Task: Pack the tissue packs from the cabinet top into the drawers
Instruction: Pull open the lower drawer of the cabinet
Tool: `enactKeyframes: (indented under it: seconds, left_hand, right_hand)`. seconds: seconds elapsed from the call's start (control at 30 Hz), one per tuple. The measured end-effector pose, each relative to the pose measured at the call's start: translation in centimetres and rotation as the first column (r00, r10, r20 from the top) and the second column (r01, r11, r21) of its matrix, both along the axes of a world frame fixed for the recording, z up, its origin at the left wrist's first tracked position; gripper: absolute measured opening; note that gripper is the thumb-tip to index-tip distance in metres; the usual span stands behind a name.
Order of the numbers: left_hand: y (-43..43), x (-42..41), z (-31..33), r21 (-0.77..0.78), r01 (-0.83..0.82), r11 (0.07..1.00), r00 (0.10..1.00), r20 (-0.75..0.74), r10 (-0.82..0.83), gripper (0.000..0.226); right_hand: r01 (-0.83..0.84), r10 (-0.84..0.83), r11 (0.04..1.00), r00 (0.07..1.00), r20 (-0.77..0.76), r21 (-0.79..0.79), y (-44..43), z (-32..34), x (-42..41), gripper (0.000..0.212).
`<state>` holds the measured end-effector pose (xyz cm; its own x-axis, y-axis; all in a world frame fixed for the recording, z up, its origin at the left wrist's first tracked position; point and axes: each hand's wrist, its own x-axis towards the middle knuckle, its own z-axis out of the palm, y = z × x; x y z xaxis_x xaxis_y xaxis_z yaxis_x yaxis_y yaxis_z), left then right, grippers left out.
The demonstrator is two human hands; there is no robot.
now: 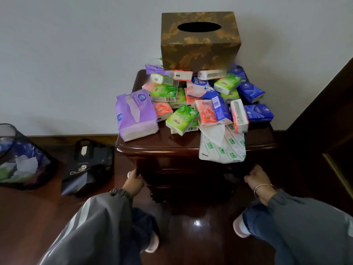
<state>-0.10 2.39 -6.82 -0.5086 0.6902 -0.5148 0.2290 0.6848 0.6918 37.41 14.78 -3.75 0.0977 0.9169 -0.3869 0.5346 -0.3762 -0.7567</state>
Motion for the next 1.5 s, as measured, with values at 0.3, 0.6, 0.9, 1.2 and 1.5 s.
enactKeyframes:
  seconds: [0.3,0.6,0.9,1.2,1.5]
  left_hand:
    - [-2.7,-1.2,4.7,-0.380,0.346,0.858,0.895,-0.141,-0.424,0.040]
    - [-4.8,4.4,6.8,-0.474,0.616,0.629,0.493,-0.391,-0.777,0.066]
    - [-5.2,12.4,5.3,-0.357,0.633,0.687,0.508,-0.478,-0.717,0.051]
    - [-9.0,12.6,5.7,-0.530,0.673,0.516,0.521,-0.155,-0.839,0.052]
    - [-9.8,13.7,6.7,-0.586,0.701,0.406,0.472,-0.046,-0.880,0.053]
  right_hand:
    - [-0.345,0.437,0.884,0.851,0.292,-0.316,-0.9,1.3,4.2,0.054]
    - [-0.715,0.773,0.556,0.256,0.581,-0.424,-7.3,2.5,0.4,0.075]
    - [-0.800,0.768,0.541,0.345,0.540,-0.259,-9.2,2.1,-3.1,0.057]
    - [-0.838,0.945,0.262,0.124,0.302,-0.478,-13.0,3.1,-0.7,0.040]
    - [-0.819,0.975,0.159,0.043,0.218,-0.551,-13.7,4.1,-0.9,0.039]
